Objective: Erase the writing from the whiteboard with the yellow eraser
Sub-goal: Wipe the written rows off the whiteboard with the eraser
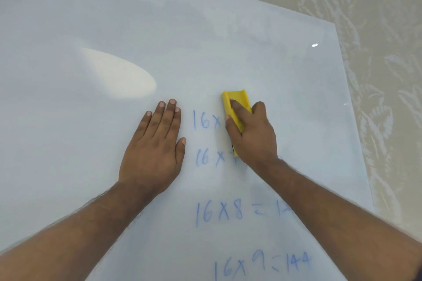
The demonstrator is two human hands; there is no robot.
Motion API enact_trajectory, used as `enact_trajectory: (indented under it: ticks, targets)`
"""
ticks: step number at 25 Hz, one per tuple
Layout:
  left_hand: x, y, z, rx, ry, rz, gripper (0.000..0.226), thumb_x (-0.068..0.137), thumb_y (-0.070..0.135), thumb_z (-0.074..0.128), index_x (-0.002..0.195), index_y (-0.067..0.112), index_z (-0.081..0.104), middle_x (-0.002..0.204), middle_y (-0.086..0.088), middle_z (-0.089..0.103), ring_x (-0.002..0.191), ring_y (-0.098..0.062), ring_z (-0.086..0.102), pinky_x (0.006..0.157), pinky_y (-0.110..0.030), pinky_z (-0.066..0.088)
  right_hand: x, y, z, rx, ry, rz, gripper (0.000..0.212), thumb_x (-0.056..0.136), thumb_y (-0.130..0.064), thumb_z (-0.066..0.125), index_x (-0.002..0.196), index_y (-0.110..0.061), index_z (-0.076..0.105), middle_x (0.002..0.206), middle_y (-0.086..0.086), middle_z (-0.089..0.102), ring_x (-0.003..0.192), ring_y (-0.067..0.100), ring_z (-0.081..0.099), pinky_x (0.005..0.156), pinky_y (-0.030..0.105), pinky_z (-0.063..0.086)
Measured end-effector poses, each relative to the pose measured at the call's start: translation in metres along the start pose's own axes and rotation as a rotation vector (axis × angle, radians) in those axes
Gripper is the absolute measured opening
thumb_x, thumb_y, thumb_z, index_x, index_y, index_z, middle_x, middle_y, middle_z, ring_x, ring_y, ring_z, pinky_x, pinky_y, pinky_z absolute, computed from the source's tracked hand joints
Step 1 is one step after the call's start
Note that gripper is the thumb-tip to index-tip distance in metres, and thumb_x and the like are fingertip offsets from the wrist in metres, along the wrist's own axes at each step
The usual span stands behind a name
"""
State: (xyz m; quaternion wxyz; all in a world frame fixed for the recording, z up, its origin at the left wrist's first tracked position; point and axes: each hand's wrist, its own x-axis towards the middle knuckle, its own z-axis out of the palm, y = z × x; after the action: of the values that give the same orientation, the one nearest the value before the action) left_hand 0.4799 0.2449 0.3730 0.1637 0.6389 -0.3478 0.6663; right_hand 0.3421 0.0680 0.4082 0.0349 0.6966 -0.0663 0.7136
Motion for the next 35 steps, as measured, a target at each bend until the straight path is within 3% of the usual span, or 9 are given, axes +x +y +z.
enact_trajectory:
  ticks: [3, 9, 14, 17, 19, 26, 32, 35]
  targets:
    - [-0.003, -0.002, -0.001, 0.014, 0.001, 0.007, 0.062, 0.103, 0.034, 0.025, 0.157, 0.002, 0.024, 0.167, -0.012, 0.017, 0.155, -0.026, 0.019, 0.126, -0.044, 0.016, -0.018, 0.016, -0.009, -0.064, -0.048, -0.075, 0.044, 0.092, -0.050, 0.046, 0.134, -0.038, 0.047, 0.097, -0.004, 0.033, 0.070, 0.021, 0.048, 0.061, 0.030, 0.044]
    - [-0.005, 0.003, 0.001, 0.027, 0.011, -0.004, 0.061, 0.104, 0.034, 0.026, 0.157, 0.004, 0.024, 0.168, -0.010, 0.017, 0.155, -0.024, 0.018, 0.126, -0.042, 0.015, 0.024, 0.027, -0.010, -0.039, -0.016, 0.073, 0.043, 0.094, -0.045, 0.050, 0.137, -0.035, 0.049, 0.099, -0.001, 0.036, 0.076, 0.022, 0.049, 0.067, 0.033, 0.045]
    - [-0.007, 0.002, 0.001, 0.034, 0.028, -0.015, 0.061, 0.103, 0.033, 0.030, 0.157, 0.004, 0.027, 0.167, -0.010, 0.020, 0.154, -0.024, 0.022, 0.126, -0.042, 0.016, 0.024, 0.039, -0.031, -0.252, -0.271, -0.555, 0.065, 0.094, -0.047, 0.041, 0.153, -0.027, 0.023, 0.119, 0.001, 0.053, 0.091, 0.024, 0.051, 0.077, 0.037, 0.038]
    - [-0.009, 0.006, 0.001, 0.043, 0.024, -0.036, 0.061, 0.103, 0.034, 0.028, 0.157, 0.005, 0.026, 0.167, -0.009, 0.020, 0.154, -0.023, 0.021, 0.126, -0.043, 0.018, 0.014, 0.062, -0.046, -0.266, -0.366, -0.745, 0.062, 0.096, -0.049, 0.039, 0.152, -0.024, 0.026, 0.130, -0.005, 0.053, 0.097, 0.019, 0.051, 0.084, 0.036, 0.037]
    - [-0.010, 0.006, -0.001, 0.046, 0.019, -0.049, 0.061, 0.104, 0.034, 0.027, 0.157, 0.005, 0.026, 0.167, -0.008, 0.019, 0.155, -0.023, 0.020, 0.126, -0.043, 0.018, 0.019, 0.068, -0.050, -0.273, -0.357, -0.737, 0.061, 0.095, -0.048, 0.041, 0.151, -0.025, 0.029, 0.130, -0.005, 0.053, 0.100, 0.020, 0.052, 0.086, 0.036, 0.037]
    - [-0.016, 0.007, -0.003, 0.037, 0.007, -0.072, 0.061, 0.103, 0.034, 0.025, 0.157, 0.004, 0.026, 0.167, -0.008, 0.019, 0.155, -0.023, 0.019, 0.126, -0.043, 0.018, 0.033, 0.023, -0.012, -0.072, -0.207, -0.407, 0.062, 0.092, -0.041, 0.058, 0.148, -0.027, 0.036, 0.127, -0.004, 0.053, 0.109, 0.023, 0.047, 0.090, 0.036, 0.026]
    - [-0.026, 0.007, -0.004, 0.031, -0.007, -0.070, 0.061, 0.104, 0.033, 0.025, 0.157, 0.005, 0.024, 0.167, -0.007, 0.019, 0.155, -0.023, 0.018, 0.126, -0.044, 0.018, 0.016, 0.039, -0.023, -0.115, -0.296, -0.687, 0.059, 0.093, -0.043, 0.053, 0.147, -0.029, 0.036, 0.128, -0.007, 0.053, 0.107, 0.019, 0.048, 0.093, 0.038, 0.031]
    - [-0.028, 0.008, -0.004, 0.032, -0.014, -0.079, 0.061, 0.104, 0.033, 0.025, 0.157, 0.005, 0.023, 0.167, -0.007, 0.018, 0.156, -0.023, 0.017, 0.126, -0.044, 0.018, 0.033, 0.033, -0.023, -0.089, -0.273, -0.612, 0.059, 0.093, -0.040, 0.058, 0.147, -0.028, 0.038, 0.131, -0.006, 0.053, 0.111, 0.021, 0.049, 0.095, 0.035, 0.028]
